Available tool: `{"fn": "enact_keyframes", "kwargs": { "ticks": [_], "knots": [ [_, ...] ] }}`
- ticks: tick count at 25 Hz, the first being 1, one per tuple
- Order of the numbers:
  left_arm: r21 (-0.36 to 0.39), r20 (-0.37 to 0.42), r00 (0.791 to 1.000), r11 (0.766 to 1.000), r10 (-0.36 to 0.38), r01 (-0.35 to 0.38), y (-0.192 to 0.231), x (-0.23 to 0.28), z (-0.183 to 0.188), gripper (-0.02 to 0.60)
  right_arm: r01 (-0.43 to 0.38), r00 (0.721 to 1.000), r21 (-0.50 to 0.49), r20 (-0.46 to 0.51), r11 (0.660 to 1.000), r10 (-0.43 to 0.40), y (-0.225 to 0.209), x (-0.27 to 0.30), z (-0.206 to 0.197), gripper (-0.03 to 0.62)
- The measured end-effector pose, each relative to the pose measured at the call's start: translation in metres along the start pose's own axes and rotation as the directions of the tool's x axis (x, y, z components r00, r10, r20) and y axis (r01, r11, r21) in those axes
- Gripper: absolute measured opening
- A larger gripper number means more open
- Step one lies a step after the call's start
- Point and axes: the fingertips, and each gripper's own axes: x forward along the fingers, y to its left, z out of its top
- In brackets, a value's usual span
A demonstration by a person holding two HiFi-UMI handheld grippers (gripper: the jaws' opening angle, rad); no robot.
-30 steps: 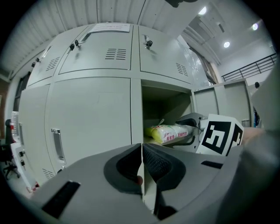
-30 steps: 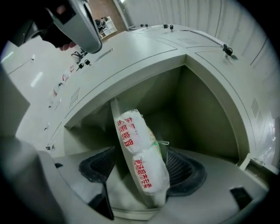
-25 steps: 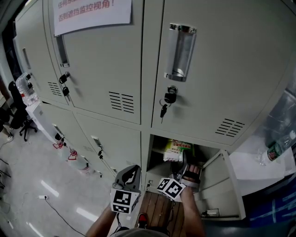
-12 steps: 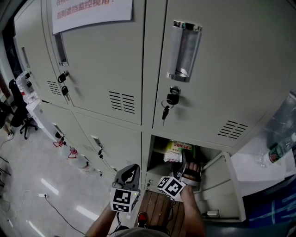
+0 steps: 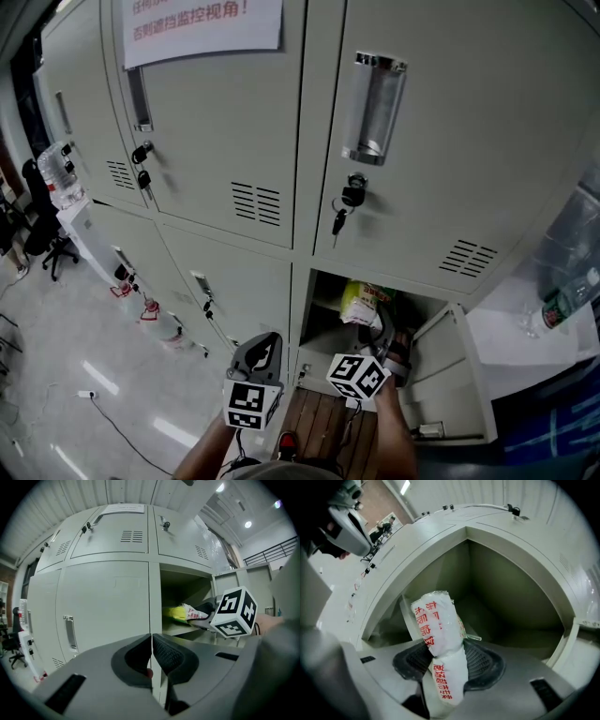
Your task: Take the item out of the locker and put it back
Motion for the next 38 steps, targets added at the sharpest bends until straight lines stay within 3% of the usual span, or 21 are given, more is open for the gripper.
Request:
{"fn": "enact_keyframes", "kwargs": {
  "ticks": [6,10,14,26,38],
  "knots": [
    [0.011,0.039,0.999,1.0,-0.002,0.001,-0.004,-0.007,0.012,0.029,-0.005,0.992,0.23,0.12,0.973,-0.023,-0.024,-0.038,0.026,0.202],
    [0.02,0.029,0.999,0.999,-0.027,0.027,-0.012,-0.014,0.014,0.029,-0.065,0.982,0.413,0.188,0.908,-0.015,-0.042,-0.074,0.034,0.202],
    [0.03,0.058,0.997,0.998,-0.051,0.049,-0.022,-0.024,0.023,0.029,-0.112,0.974,0.533,0.228,0.839,-0.015,-0.048,-0.109,0.031,0.202],
    [0.052,0.084,0.987,0.99,-0.133,0.129,-0.052,-0.085,0.025,0.029,-0.111,0.969,0.695,0.235,0.71,-0.079,-0.036,-0.212,0.005,0.201],
    [0.062,0.068,0.98,0.981,-0.186,0.181,-0.075,-0.147,0.005,0.029,-0.105,0.983,0.755,0.176,0.647,-0.046,0.013,-0.295,-0.021,0.201]
  ]
}}
